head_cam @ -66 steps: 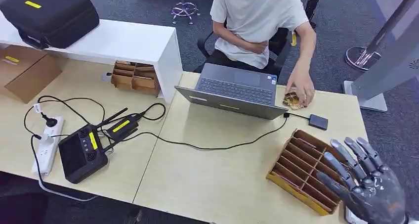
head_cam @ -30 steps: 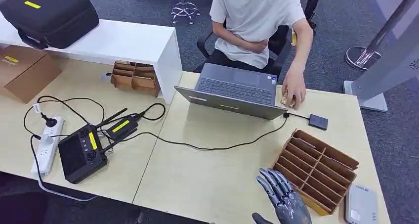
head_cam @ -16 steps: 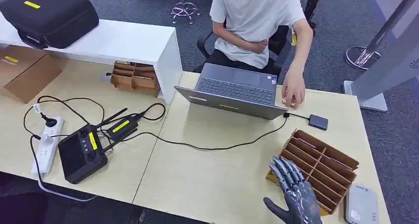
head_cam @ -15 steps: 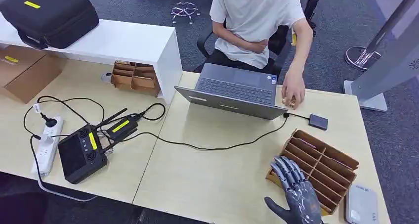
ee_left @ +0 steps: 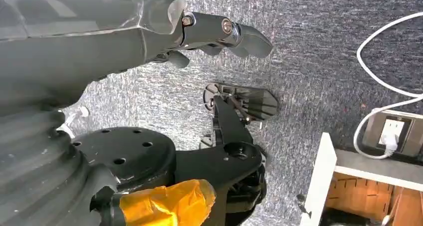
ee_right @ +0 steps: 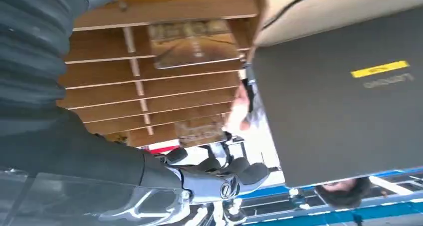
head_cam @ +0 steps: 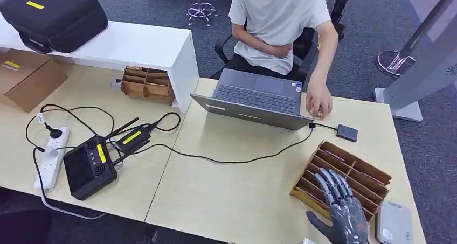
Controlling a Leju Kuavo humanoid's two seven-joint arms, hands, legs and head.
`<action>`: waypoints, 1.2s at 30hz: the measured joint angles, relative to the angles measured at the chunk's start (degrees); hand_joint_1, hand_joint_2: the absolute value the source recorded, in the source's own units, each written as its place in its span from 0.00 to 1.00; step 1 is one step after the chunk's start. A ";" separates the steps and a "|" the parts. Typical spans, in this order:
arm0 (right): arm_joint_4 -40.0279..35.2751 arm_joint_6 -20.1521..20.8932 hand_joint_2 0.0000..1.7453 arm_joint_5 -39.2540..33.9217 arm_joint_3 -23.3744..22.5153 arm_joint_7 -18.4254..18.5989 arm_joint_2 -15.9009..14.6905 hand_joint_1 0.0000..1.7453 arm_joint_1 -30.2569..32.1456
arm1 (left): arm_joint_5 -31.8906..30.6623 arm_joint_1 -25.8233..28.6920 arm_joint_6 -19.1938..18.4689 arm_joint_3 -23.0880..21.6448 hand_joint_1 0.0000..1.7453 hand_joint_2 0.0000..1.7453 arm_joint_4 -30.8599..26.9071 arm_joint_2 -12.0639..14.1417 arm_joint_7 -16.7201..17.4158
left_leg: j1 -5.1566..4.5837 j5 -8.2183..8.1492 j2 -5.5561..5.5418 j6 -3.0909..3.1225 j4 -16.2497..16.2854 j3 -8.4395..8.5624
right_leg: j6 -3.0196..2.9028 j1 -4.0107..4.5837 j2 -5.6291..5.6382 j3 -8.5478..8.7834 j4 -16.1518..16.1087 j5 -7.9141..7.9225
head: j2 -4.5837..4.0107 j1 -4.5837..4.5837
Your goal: Pass the card to the sensor for recognition and then transmit it.
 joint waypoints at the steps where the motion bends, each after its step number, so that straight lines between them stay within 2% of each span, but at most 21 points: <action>1: 0.00 -0.17 1.00 0.00 -0.28 0.00 -0.13 0.00 0.16 | 0.00 0.00 0.00 0.00 0.00 1.00 0.02 0.00 -0.07 | 0.00 0.00 0.00 0.00 0.00 0.00 | 0.00 0.00 0.00 0.00 0.00 0.00 | 0.00 0.00; 17: 2.03 -0.37 1.00 0.90 -3.02 0.79 -0.24 0.00 1.07 | -0.13 0.03 0.00 0.00 0.00 1.00 0.00 0.00 -0.44 | 0.01 0.00 0.00 0.00 0.00 0.00 | 0.00 0.00 0.00 0.00 0.00 0.00 | 0.00 0.00; 33: 5.57 -0.33 1.00 1.31 -3.32 0.59 -0.09 0.00 1.27 | -0.42 0.03 0.00 0.00 0.00 1.00 0.02 -0.04 -0.44 | 0.01 0.00 0.00 0.00 -0.01 0.00 | 0.00 0.01 0.00 0.00 0.00 0.00 | 0.00 0.00; 34: 5.77 -0.33 1.00 1.38 -3.32 0.57 -0.07 0.43 1.27 | -0.44 0.03 0.00 0.00 0.00 1.00 0.02 -0.04 -0.42 | 0.01 0.00 0.00 0.00 -0.01 0.00 | 0.00 0.01 0.00 0.00 0.00 0.00 | 0.00 0.00; 35: 5.90 -0.33 1.00 1.42 -3.32 0.53 -0.04 1.00 1.27 | -0.46 0.03 0.00 0.00 0.00 1.00 0.00 -0.04 -0.42 | 0.01 0.00 0.00 0.00 -0.01 0.00 | 0.00 0.01 0.00 0.00 0.00 0.00 | 0.00 0.00; 36: 6.08 -0.35 1.00 1.42 -3.32 0.50 -0.02 1.00 1.27 | -0.48 0.03 0.00 0.00 0.00 1.00 0.00 -0.04 -0.42 | 0.01 0.00 0.00 0.00 0.00 0.00 | 0.00 0.01 0.00 0.00 0.00 0.00 | 0.00 0.00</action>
